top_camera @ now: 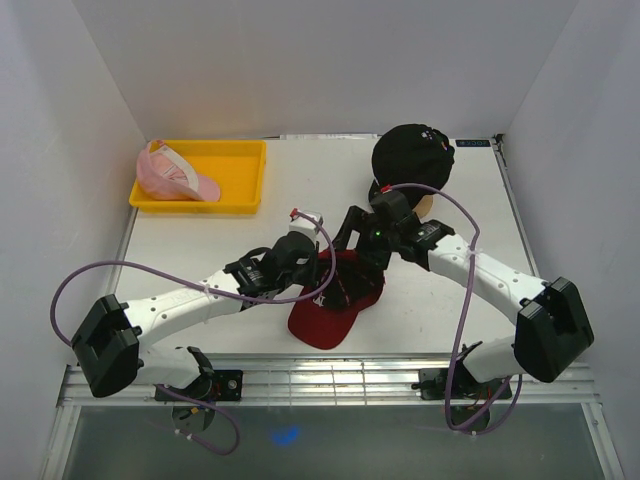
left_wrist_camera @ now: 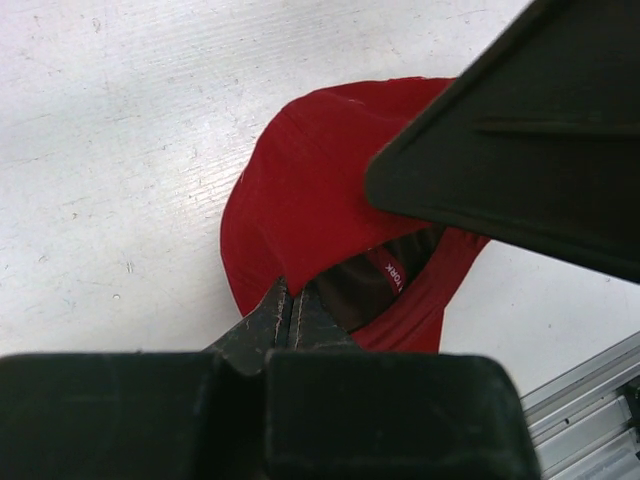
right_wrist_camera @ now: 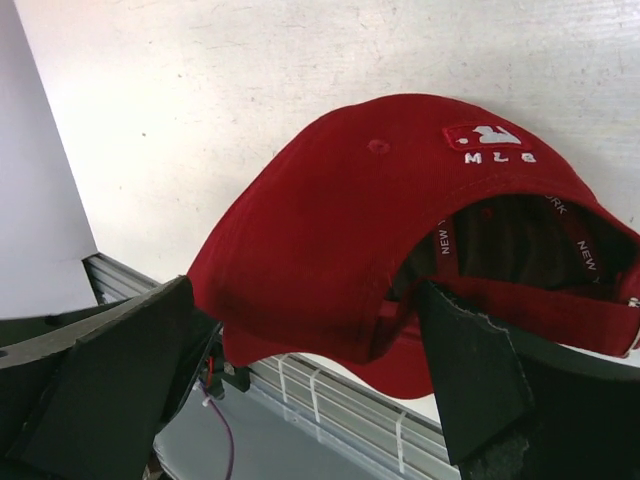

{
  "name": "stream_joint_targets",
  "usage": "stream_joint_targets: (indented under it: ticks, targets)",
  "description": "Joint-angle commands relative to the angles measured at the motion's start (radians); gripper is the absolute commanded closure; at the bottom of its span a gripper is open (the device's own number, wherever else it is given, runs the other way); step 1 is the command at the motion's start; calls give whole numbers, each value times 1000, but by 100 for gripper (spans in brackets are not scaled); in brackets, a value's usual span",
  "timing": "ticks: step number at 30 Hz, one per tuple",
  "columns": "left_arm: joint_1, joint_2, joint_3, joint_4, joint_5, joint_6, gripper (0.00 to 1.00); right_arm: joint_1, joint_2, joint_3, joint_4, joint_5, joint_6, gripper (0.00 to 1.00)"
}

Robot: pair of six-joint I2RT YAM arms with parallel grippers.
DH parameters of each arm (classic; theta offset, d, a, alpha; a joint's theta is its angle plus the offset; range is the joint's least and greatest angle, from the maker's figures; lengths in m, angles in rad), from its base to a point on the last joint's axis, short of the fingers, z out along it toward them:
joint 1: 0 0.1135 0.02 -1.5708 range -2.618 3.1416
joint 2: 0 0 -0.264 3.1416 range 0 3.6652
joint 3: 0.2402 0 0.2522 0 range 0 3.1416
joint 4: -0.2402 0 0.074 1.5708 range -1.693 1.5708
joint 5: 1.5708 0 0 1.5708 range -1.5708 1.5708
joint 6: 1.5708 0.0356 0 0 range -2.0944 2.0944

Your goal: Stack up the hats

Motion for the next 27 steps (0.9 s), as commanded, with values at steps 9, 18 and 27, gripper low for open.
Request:
stream_joint_targets:
  ticks: [9,18,27]
  targets:
    - [-4,-78,-28,52,51,23,100,8,103,19,138,1,112,14]
    - [-4,-186,-8,6,65,34,98,3,171,166,146,-31,52,83]
    - [6,-379,220,-168,-46,-92,29,-15,149,362,143,-281,-250,88]
